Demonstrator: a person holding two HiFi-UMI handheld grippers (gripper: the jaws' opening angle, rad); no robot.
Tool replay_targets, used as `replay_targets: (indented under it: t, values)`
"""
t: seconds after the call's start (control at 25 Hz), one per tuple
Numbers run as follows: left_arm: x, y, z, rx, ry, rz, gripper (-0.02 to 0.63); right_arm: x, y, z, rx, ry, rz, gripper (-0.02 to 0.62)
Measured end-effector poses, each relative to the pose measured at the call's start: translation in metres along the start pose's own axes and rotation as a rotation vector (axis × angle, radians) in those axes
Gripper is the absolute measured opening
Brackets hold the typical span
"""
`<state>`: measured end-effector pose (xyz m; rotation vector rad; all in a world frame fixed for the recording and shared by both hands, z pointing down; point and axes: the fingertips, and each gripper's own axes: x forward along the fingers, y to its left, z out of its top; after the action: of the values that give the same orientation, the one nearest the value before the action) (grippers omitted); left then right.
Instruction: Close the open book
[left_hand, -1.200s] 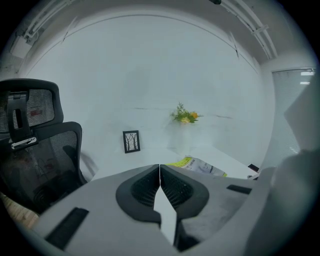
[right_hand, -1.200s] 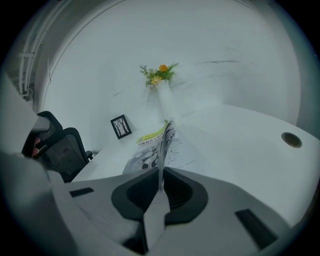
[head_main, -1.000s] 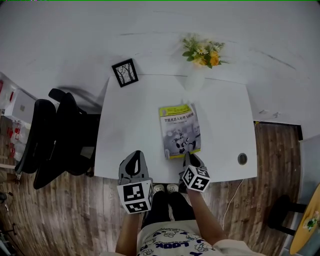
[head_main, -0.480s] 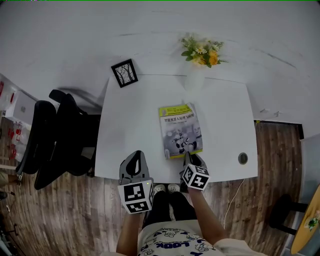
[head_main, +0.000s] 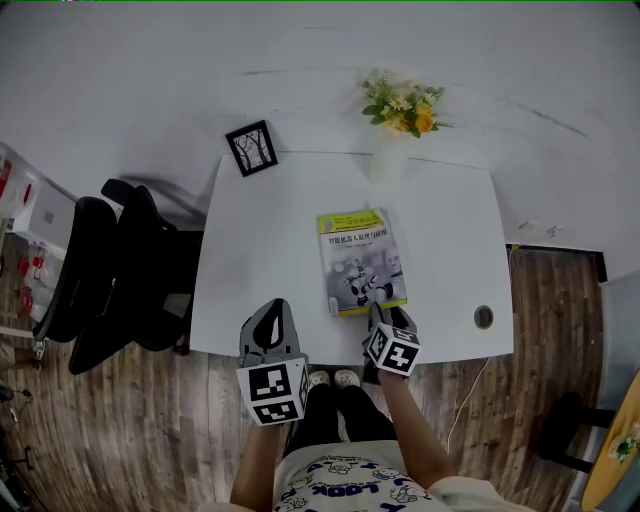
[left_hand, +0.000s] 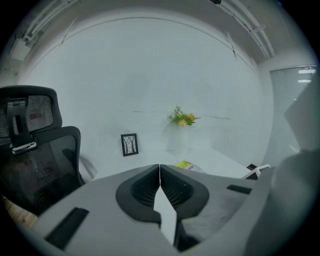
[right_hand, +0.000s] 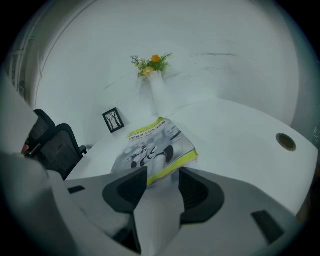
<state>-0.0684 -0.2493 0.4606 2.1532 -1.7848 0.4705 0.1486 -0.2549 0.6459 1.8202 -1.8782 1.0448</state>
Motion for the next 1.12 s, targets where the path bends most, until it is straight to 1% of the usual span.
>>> replay_targets:
  t: [0.12, 0.2, 0.28, 0.36, 0.52, 0.64, 0.76, 0.88, 1.0, 1.12]
  values:
    - [-0.003, 0.001, 0.004, 0.000, -0.013, 0.004, 0.023, -0.009, -0.008, 0.006, 0.010, -0.018, -0.038, 0.213]
    - [-0.005, 0.001, 0.007, -0.004, -0.023, 0.008, 0.024, -0.018, -0.014, 0.015, 0.001, -0.049, -0.076, 0.224]
    - [-0.007, 0.002, 0.011, -0.008, -0.036, 0.010, 0.024, -0.030, -0.014, 0.031, -0.043, -0.101, -0.105, 0.225]
    - [-0.009, 0.003, 0.017, -0.011, -0.053, 0.013, 0.023, -0.042, -0.008, 0.052, -0.107, -0.166, -0.107, 0.225]
    - [-0.016, 0.005, 0.033, -0.018, -0.096, 0.021, 0.025, -0.070, 0.018, 0.099, -0.225, -0.308, -0.057, 0.225]
    - [-0.021, 0.008, 0.048, -0.018, -0.136, 0.028, 0.024, -0.094, 0.042, 0.131, -0.287, -0.412, -0.004, 0.222]
    - [-0.027, 0.012, 0.064, -0.018, -0.177, 0.037, 0.024, -0.116, 0.062, 0.157, -0.315, -0.488, 0.040, 0.205]
    - [-0.034, 0.016, 0.081, -0.016, -0.218, 0.046, 0.023, -0.138, 0.078, 0.177, -0.333, -0.554, 0.072, 0.147]
    - [-0.042, 0.019, 0.096, -0.015, -0.254, 0.054, 0.025, -0.155, 0.090, 0.191, -0.355, -0.606, 0.088, 0.107]
    - [-0.051, 0.021, 0.108, -0.013, -0.284, 0.058, 0.025, -0.167, 0.100, 0.199, -0.358, -0.637, 0.109, 0.090]
